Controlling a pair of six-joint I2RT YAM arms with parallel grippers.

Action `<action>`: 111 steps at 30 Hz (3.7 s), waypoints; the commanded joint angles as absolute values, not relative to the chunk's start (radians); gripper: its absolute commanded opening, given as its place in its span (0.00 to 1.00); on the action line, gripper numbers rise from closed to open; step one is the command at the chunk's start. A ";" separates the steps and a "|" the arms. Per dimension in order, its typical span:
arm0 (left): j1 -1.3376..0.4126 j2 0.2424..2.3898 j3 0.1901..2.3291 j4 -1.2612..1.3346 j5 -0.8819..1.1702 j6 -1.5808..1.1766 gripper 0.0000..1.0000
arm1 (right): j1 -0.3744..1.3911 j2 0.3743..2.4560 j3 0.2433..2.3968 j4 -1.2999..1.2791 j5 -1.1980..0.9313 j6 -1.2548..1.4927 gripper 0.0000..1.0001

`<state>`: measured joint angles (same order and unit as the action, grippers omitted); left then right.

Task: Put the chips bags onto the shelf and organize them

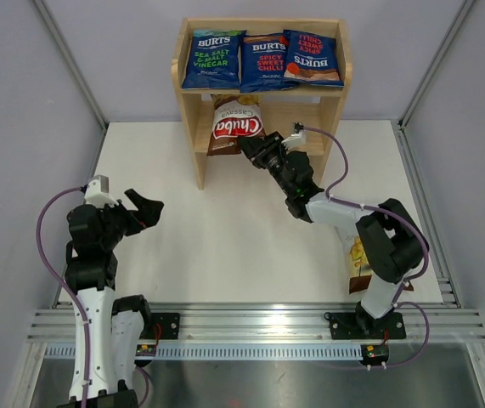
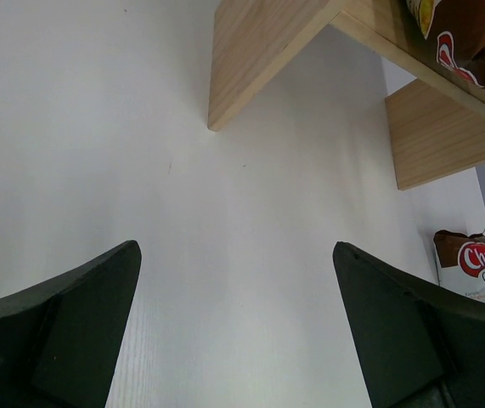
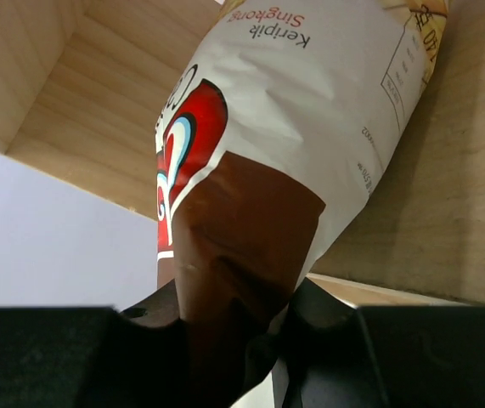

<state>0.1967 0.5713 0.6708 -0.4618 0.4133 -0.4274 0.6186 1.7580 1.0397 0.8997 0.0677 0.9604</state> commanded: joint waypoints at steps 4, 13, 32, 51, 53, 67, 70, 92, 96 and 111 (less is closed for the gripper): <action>0.192 0.561 0.663 -0.429 0.393 -0.431 0.99 | 0.673 1.816 1.198 0.763 0.192 1.031 0.06; 0.192 0.569 0.663 -0.425 0.391 -0.436 0.99 | 0.676 1.924 1.318 0.703 0.169 1.072 0.11; 0.192 0.555 0.660 -0.430 0.384 -0.437 0.99 | 0.692 1.850 1.287 0.600 0.172 1.091 0.99; 0.190 0.580 0.663 -0.440 0.370 -0.445 0.99 | 0.690 1.488 1.010 0.404 0.225 0.993 0.99; 0.190 0.587 0.658 -0.428 0.391 -0.452 0.99 | 0.690 1.376 0.968 0.353 0.251 0.938 0.99; 0.176 0.686 0.595 -0.383 0.543 -0.523 0.99 | 0.453 0.772 0.861 -0.584 0.351 0.391 1.00; 0.158 0.643 0.545 -0.376 0.538 -0.541 0.99 | 0.335 0.794 0.861 -0.618 0.329 0.419 0.99; -0.236 0.482 0.738 -0.670 0.376 -0.371 0.99 | -0.354 1.445 1.071 -0.522 -0.071 0.362 1.00; -0.258 0.448 0.738 -0.660 0.345 -0.370 0.99 | -0.426 1.424 0.996 -0.489 -0.175 0.399 0.99; -0.273 0.449 0.733 -0.647 0.406 -0.359 0.99 | -0.465 1.390 0.810 -0.422 -0.445 0.405 1.00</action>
